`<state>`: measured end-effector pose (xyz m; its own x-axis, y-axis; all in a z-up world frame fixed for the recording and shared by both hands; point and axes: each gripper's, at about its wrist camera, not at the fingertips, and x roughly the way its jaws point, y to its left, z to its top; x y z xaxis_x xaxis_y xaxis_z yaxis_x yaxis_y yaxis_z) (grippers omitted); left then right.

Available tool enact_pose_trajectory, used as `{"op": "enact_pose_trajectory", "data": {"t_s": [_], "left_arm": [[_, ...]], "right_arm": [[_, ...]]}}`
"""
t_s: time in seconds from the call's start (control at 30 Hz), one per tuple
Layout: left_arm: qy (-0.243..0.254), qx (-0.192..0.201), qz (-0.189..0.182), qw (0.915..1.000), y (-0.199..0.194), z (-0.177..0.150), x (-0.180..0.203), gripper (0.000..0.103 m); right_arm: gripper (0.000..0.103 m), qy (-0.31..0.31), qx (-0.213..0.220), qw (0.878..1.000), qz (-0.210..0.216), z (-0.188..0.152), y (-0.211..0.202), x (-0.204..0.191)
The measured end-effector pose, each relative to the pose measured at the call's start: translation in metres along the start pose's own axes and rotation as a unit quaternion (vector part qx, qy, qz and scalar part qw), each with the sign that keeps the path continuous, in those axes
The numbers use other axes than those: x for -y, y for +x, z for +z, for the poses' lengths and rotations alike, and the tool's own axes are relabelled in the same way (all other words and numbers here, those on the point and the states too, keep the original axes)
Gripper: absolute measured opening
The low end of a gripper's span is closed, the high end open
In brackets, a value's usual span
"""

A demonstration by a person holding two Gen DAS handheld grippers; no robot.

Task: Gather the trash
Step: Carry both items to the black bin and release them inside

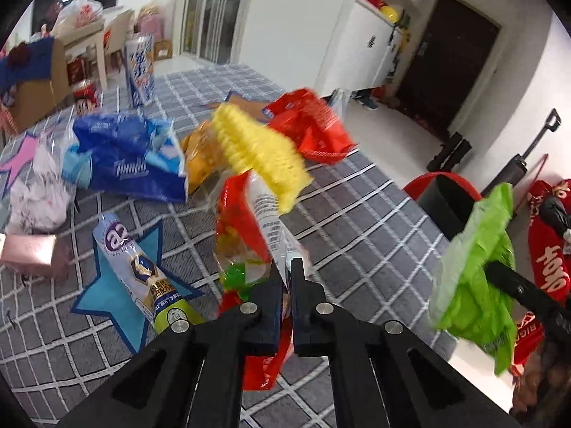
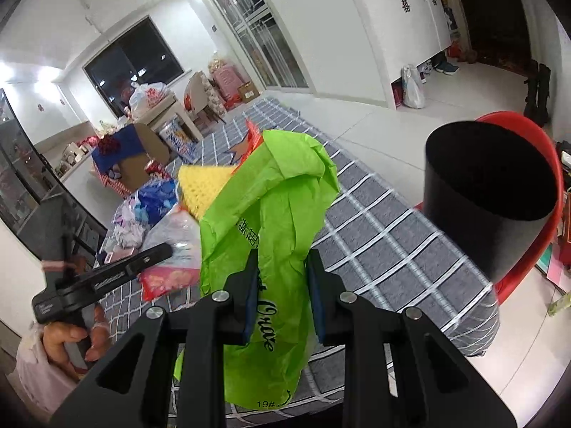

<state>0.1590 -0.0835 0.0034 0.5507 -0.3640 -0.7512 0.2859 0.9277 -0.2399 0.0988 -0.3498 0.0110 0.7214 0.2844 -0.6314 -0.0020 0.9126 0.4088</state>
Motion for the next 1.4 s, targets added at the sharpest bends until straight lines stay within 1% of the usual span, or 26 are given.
{"op": "enact_pose_trajectory", "data": {"t_s": [0.1, 0.2, 0.3, 0.43, 0.5, 0.57, 0.6, 0.73, 0.87, 0.97, 1.07, 1.13, 1.23, 1.27, 1.33, 1.37, 1.4], "left_arm": [[0.015, 0.01, -0.007, 0.9998, -0.008, 0.005, 0.012, 0.101], [0.016, 0.017, -0.027, 0.9994, -0.016, 0.011, 0.024, 0.101], [0.029, 0.024, -0.047, 0.9982, -0.022, 0.02, 0.046, 0.101], [0.064, 0.033, -0.073, 0.9948, -0.021, 0.038, 0.089, 0.101], [0.086, 0.037, -0.079, 0.9925, -0.016, 0.046, 0.113, 0.101], [0.11, 0.037, -0.089, 0.9893, -0.005, 0.056, 0.144, 0.101], [0.116, 0.036, -0.094, 0.9882, -0.001, 0.058, 0.153, 0.101], [0.157, 0.022, -0.119, 0.9801, 0.031, 0.07, 0.211, 0.101], [0.201, 0.007, -0.113, 0.9731, 0.07, 0.075, 0.255, 0.101], [0.215, -0.013, -0.115, 0.9699, 0.102, 0.078, 0.286, 0.101], [0.23, -0.014, -0.112, 0.9666, 0.121, 0.079, 0.304, 0.101], [0.249, -0.019, -0.099, 0.9633, 0.135, 0.077, 0.317, 0.101], [0.271, -0.025, -0.063, 0.9601, 0.155, 0.075, 0.33, 0.102], [0.273, -0.028, -0.053, 0.9602, 0.161, 0.075, 0.332, 0.103], [0.263, -0.032, -0.05, 0.963, 0.165, 0.074, 0.332, 0.103], [0.256, -0.025, -0.044, 0.9654, 0.165, 0.075, 0.331, 0.103], [0.248, -0.009, -0.038, 0.968, 0.162, 0.076, 0.328, 0.103]], "right_arm": [[0.027, 0.007, 0.014, 1.0, -0.009, 0.009, -0.009, 0.013], [0.027, 0.015, 0.027, 0.999, -0.02, 0.014, -0.02, 0.028], [0.027, 0.022, 0.04, 0.998, -0.034, 0.021, -0.031, 0.044], [0.027, 0.038, 0.058, 0.996, -0.062, 0.032, -0.046, 0.074], [0.027, 0.047, 0.064, 0.994, -0.076, 0.036, -0.051, 0.09], [0.027, 0.053, 0.07, 0.992, -0.088, 0.039, -0.056, 0.102], [0.027, 0.054, 0.072, 0.992, -0.093, 0.041, -0.057, 0.107], [0.027, 0.063, 0.077, 0.988, -0.117, 0.046, -0.062, 0.133], [0.027, 0.068, 0.079, 0.985, -0.139, 0.051, -0.066, 0.158], [0.027, 0.069, 0.079, 0.983, -0.153, 0.054, -0.067, 0.173], [0.027, 0.077, 0.078, 0.981, -0.161, 0.057, -0.067, 0.187], [0.027, 0.08, 0.077, 0.98, -0.164, 0.059, -0.068, 0.193], [0.027, 0.084, 0.074, 0.98, -0.166, 0.063, -0.067, 0.2], [0.027, 0.086, 0.073, 0.98, -0.166, 0.063, -0.066, 0.203], [0.027, 0.087, 0.071, 0.98, -0.165, 0.064, -0.065, 0.204], [0.027, 0.087, 0.07, 0.98, -0.165, 0.064, -0.063, 0.205], [0.027, 0.087, 0.068, 0.98, -0.164, 0.065, -0.061, 0.205]]}}
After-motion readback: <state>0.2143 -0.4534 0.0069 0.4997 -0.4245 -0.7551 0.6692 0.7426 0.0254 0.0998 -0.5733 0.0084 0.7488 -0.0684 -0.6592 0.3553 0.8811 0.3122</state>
